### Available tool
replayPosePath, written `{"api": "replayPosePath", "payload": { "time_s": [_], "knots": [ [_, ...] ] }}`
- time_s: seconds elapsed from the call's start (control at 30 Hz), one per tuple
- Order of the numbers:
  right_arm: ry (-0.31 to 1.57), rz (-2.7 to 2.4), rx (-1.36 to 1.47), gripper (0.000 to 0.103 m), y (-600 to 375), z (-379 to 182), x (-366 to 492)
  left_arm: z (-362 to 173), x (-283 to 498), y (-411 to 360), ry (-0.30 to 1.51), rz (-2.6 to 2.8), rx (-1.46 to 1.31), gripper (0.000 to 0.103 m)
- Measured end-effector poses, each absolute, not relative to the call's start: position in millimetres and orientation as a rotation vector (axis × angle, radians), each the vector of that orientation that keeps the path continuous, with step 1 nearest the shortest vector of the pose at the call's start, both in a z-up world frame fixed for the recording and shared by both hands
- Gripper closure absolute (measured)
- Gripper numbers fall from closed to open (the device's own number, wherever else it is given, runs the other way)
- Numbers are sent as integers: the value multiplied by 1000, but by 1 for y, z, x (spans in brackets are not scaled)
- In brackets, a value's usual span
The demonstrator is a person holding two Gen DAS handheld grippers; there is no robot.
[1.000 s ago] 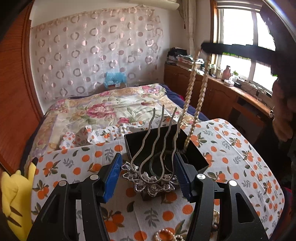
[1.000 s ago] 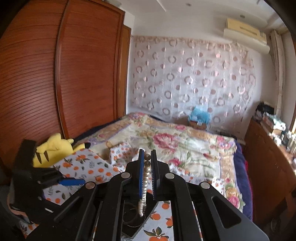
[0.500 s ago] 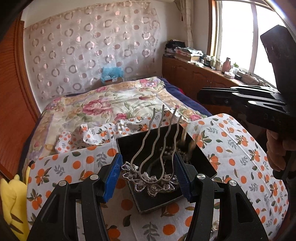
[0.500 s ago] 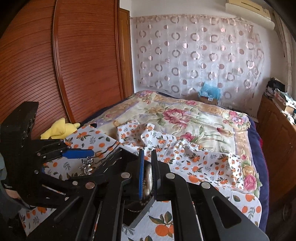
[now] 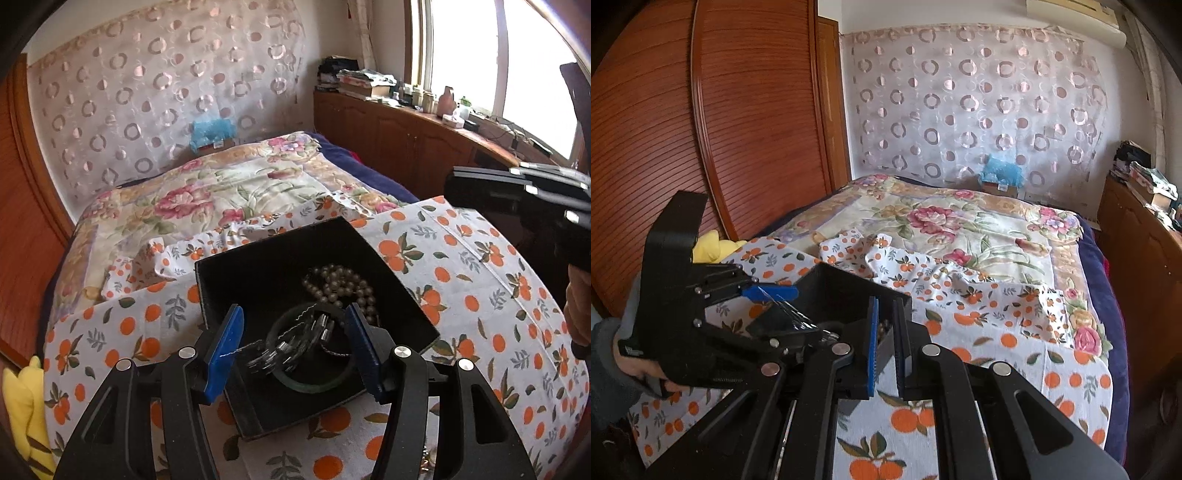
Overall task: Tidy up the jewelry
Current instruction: 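Release hairpin and pearls into the box and withdraw both tools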
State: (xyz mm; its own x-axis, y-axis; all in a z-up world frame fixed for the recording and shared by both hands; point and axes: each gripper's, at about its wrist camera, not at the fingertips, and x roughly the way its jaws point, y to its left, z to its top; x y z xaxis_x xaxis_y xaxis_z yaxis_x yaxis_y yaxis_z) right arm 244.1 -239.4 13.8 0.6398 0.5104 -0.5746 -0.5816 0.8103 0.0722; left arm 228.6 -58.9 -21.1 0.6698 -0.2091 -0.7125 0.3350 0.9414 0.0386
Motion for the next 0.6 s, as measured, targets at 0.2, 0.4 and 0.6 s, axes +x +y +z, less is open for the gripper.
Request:
{"api": "replayPosePath", "payload": {
  "time_s": [0.2, 0.4, 0.6],
  "knots": [
    [619, 616, -114, 94, -245, 8, 228, -12, 211, -53, 750, -303, 149, 44],
    [628, 610, -116, 94, -244, -1, 205, 7, 177, -38, 696, -316, 101, 43],
    [632, 604, -107, 94, -242, -5, 183, 11, 151, -28, 674, -316, 84, 42]
  ]
}}
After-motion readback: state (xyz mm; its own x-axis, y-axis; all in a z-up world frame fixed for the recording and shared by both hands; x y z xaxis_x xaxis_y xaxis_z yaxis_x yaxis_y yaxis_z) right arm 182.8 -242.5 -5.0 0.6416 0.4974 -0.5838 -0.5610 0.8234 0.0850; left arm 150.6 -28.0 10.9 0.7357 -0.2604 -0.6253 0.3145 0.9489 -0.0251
